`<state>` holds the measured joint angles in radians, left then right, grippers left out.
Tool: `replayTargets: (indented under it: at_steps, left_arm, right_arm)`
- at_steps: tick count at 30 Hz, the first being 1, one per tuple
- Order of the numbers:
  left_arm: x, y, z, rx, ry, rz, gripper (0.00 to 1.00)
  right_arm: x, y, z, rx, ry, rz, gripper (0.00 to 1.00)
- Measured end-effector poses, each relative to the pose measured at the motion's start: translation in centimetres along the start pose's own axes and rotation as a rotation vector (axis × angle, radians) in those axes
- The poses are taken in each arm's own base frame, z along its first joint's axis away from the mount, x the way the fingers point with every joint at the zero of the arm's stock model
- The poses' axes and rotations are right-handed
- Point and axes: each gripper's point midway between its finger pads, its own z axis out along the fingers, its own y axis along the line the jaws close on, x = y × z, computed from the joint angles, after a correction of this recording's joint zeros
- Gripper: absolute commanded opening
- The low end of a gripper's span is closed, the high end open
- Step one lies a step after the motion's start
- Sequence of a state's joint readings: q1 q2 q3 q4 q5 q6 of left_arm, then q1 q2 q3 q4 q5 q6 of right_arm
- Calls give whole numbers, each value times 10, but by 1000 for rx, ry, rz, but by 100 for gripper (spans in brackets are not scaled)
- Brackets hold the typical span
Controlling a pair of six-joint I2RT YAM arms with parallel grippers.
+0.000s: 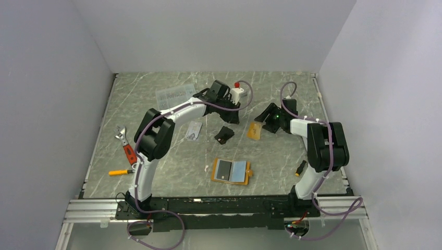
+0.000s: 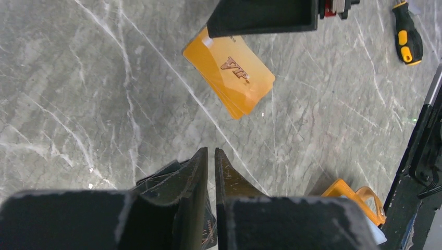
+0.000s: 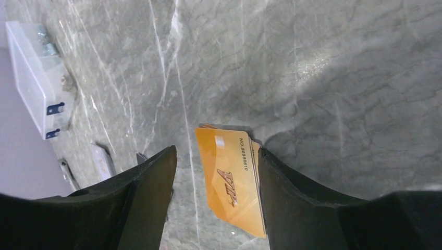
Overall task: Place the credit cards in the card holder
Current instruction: Move the credit card to the center of the board.
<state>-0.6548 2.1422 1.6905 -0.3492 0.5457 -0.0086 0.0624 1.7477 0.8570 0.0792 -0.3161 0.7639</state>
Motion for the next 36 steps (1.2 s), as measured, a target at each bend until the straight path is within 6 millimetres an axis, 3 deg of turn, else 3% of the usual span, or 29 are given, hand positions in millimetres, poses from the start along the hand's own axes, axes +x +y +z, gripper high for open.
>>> replayTargets:
  at_steps: [7,11,16,21,27,36]
  left_arm:
    - [-4,3,2,3,-22,-6,15]
    - [6,5,4,2,-8,-12,16]
    - [16,10,9,-7,21,-12,15]
    - [24,22,19,-39,53,-20,16]
    - [18,35,32,-77,56,-46,16]
    - [18,24,53,-90,73,-41,17]
  right_arm:
    - [18,5,-3,-54,6,6,61]
    - [40,11,-8,-74,31,-1,61]
    - [50,15,-9,-94,40,7,60]
    - [51,15,-9,-97,40,13,60]
    - [47,13,-10,-93,37,25,60]
    - [41,2,-11,-91,27,58,50]
